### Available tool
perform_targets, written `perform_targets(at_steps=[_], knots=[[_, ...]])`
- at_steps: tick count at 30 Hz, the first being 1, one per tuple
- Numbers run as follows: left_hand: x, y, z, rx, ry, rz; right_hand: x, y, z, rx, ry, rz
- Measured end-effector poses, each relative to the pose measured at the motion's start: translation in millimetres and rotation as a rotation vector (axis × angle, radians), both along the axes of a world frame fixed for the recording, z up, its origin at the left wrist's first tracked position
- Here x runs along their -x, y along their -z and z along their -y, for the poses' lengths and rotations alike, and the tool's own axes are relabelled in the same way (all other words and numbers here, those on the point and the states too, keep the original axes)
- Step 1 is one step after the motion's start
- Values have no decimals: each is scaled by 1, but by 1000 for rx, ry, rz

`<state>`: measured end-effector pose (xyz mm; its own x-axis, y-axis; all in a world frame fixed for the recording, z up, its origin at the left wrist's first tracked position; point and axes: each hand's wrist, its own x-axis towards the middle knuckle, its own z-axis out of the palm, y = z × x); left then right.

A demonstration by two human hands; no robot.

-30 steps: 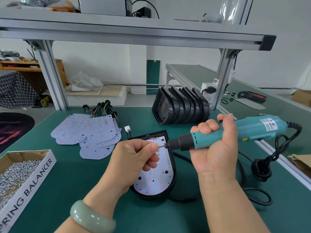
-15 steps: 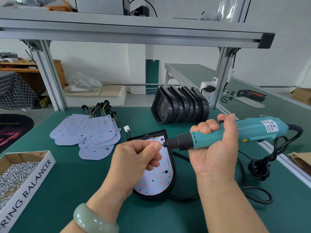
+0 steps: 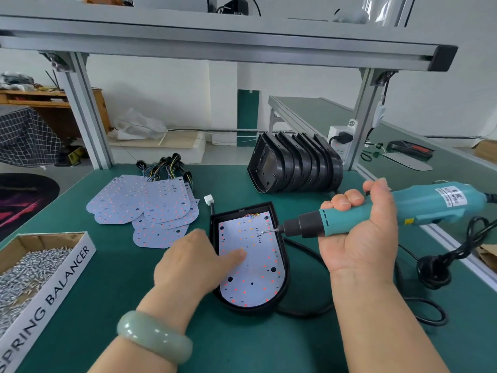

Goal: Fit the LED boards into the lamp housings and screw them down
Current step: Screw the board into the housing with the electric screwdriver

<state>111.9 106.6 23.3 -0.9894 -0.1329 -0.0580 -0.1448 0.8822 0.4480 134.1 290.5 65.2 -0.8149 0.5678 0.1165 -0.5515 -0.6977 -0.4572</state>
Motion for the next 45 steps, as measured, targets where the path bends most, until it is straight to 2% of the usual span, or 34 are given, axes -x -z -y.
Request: perform_targets(at_steps=[2, 6, 12, 17, 28, 35, 45], knots=[[2, -2, -10, -34, -6, 38, 1, 1, 0, -23, -1, 33], [8, 1, -25, -368, -14, 99, 3, 3, -1, -59, -12, 76], [17, -1, -16, -459, 57, 160, 4, 6, -2, -189, -70, 127], [16, 2, -17, -438, 50, 116, 3, 8, 12, -296, -96, 70], [13, 0, -19, -383, 61, 80, 1, 11, 25, -503, -91, 75], [13, -2, -23, -311, 61, 45, 0, 8, 35, -677, -150, -22], [15, -3, -24, -331, 73, 75, 2, 9, 41, -703, -155, -44]])
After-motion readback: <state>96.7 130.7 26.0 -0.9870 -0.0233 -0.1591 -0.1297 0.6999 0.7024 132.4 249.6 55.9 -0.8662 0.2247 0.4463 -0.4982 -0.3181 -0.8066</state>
